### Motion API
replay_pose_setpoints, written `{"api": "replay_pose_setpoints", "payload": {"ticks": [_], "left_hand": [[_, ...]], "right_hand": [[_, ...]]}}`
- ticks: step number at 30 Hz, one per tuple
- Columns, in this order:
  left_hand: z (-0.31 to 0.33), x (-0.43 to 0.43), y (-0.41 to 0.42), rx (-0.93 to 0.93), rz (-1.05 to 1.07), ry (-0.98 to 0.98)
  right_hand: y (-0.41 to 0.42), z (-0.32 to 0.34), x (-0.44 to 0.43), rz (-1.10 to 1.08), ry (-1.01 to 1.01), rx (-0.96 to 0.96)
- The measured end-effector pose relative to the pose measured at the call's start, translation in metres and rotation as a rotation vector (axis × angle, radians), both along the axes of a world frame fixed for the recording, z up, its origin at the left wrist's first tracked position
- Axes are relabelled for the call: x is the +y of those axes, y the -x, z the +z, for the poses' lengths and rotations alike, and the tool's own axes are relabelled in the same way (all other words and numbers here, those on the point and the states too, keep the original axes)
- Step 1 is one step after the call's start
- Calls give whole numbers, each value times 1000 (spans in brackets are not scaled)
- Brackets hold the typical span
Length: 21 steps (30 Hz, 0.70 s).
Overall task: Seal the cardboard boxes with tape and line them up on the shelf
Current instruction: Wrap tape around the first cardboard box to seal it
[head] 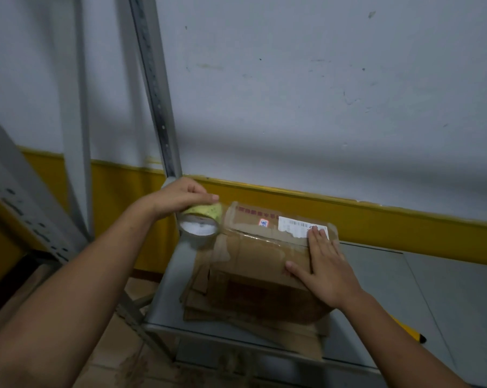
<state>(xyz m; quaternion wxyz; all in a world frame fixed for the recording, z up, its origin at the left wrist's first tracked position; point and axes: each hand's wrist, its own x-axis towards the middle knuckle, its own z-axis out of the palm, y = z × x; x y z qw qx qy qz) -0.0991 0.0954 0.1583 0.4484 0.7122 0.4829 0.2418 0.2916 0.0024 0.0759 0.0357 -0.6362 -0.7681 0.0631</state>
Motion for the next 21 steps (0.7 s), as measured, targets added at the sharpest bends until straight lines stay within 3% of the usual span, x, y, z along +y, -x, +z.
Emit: {"api": "replay_pose_setpoints", "payload": {"ticks": [5,10,21], "left_hand": [[-10,4,13,186,101,-63],[-26,11,11,539,200,-111],[-52,21,8,556,206,-38]], "right_hand": [[-5,-6,2,-11,9,25],[-5,-9,4,-11,11,-5],[-2,-4,0,18,13,-35]]}}
